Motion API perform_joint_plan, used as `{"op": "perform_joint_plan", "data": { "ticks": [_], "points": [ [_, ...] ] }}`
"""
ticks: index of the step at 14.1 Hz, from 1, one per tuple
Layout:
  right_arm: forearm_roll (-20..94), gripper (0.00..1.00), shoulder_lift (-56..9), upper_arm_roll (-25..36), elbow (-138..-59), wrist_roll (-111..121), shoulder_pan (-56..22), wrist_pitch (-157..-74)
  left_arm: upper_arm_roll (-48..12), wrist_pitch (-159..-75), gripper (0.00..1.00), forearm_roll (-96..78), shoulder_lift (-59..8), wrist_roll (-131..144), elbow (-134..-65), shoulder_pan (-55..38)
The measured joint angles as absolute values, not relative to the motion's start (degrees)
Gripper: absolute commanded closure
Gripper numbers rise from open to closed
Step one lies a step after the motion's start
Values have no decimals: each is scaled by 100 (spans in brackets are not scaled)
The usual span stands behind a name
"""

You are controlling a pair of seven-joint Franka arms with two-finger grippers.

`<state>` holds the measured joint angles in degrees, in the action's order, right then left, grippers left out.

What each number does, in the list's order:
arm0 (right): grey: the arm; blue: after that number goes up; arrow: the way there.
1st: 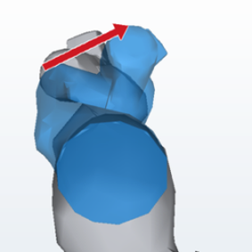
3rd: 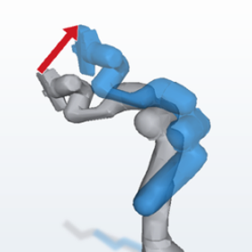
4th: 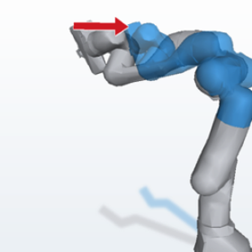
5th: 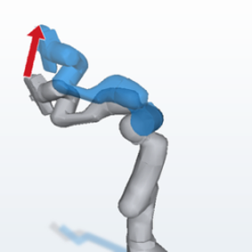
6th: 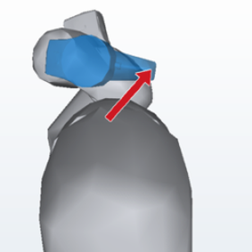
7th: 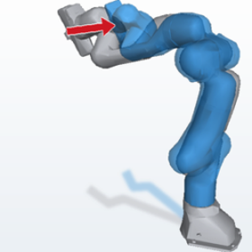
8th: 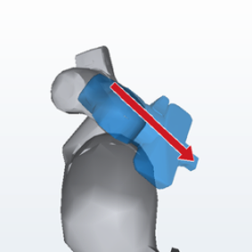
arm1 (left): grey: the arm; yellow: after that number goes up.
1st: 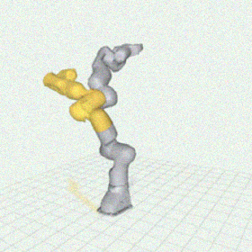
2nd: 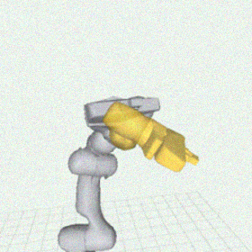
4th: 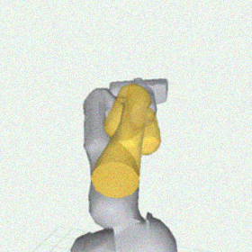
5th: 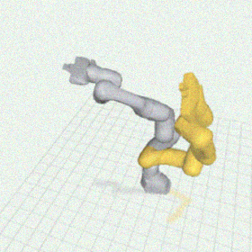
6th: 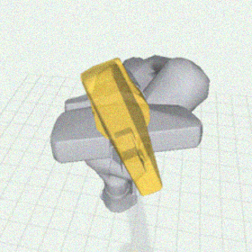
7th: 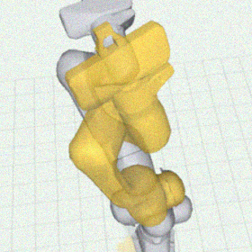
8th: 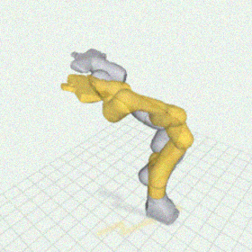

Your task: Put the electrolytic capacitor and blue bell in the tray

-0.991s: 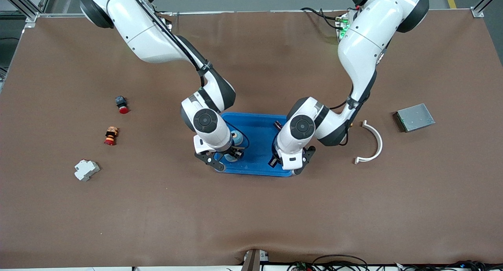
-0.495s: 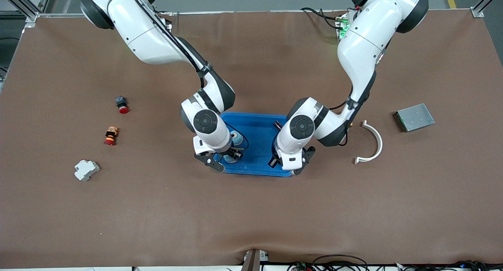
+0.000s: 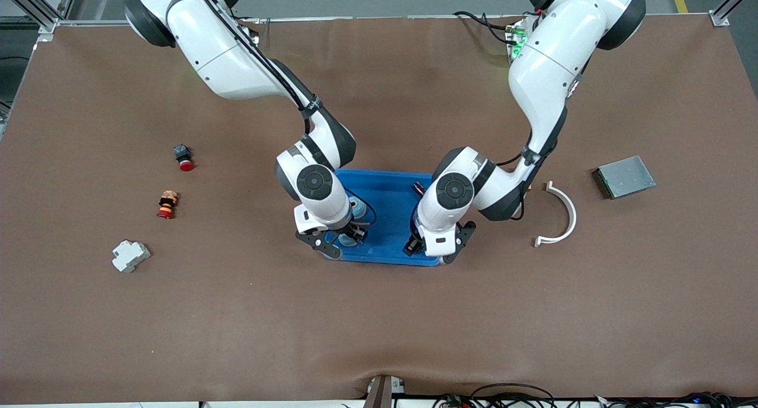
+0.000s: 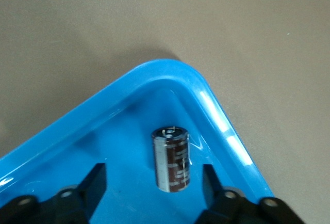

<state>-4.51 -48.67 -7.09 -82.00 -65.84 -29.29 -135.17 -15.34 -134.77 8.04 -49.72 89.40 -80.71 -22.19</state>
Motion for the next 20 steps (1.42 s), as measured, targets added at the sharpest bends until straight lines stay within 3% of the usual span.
{"op": "perform_joint_plan", "data": {
  "ticks": [5, 6, 7, 8, 12, 20],
  "points": [
    [-465, 100, -4910, -347, -8182, -6689, -3300, -13568, -1515, -13488, 0, 804, -4969, 8940, -8011, -2218],
    [-465, 89, -4911, -308, -8179, -6695, -3348, -13572, -1505, -13488, 0, 805, -4959, 8940, -7960, -2214],
    [-465, 12, -4911, -290, -8178, -6699, -3368, -13573, -1493, -13487, 0, 805, -4938, 8940, -7918, -2205],
    [-465, 0, -4911, -287, -8178, -6701, -3371, -13573, -1482, -13468, 0, 805, -4905, 8940, -7894, -2190],
    [-466, 0, -4971, -275, -8178, -6708, -3372, -13607, -1464, -13074, 0, 821, -4701, 8864, -7870, -2032],
    [-466, 0, -4964, -235, -8000, -6707, -3370, -13372, -1471, -11489, 0, 824, -4115, 7231, -7861, -1583]
  ]
}}
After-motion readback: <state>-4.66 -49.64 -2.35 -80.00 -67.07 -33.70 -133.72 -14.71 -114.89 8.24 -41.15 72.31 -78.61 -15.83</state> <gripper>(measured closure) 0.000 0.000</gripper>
